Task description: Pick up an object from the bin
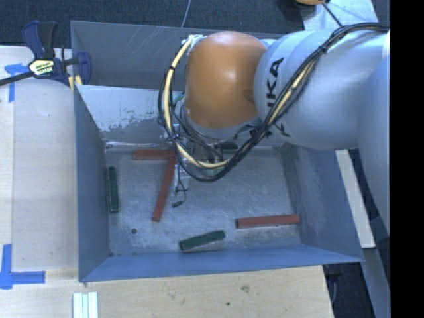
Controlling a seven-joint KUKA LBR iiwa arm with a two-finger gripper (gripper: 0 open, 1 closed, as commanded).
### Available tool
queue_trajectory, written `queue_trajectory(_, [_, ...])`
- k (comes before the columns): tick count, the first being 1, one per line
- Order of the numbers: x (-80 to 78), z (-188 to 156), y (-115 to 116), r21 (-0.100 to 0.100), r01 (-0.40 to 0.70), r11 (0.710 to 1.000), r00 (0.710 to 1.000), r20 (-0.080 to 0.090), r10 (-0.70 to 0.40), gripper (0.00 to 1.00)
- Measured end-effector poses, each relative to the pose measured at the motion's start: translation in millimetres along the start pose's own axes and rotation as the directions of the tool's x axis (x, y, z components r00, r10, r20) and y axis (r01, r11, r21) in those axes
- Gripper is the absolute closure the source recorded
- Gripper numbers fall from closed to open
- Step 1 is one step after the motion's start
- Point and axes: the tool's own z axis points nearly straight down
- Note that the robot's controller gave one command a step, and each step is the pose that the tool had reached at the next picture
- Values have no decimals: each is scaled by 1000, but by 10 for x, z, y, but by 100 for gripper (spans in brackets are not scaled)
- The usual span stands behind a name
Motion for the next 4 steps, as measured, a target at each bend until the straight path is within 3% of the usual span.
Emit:
queue_trajectory(1, [-49,813,-79,0,277,961,961,-6,-277,0])
queue_trajectory(2, [-79,1241,143,-2,316,949,949,-9,-316,0])
queue_trajectory(3, [339,1239,-454,-4,622,783,783,-6,-622,100])
queue_trajectory(4, [338,1238,-454,-4,621,784,784,-6,-621,100])
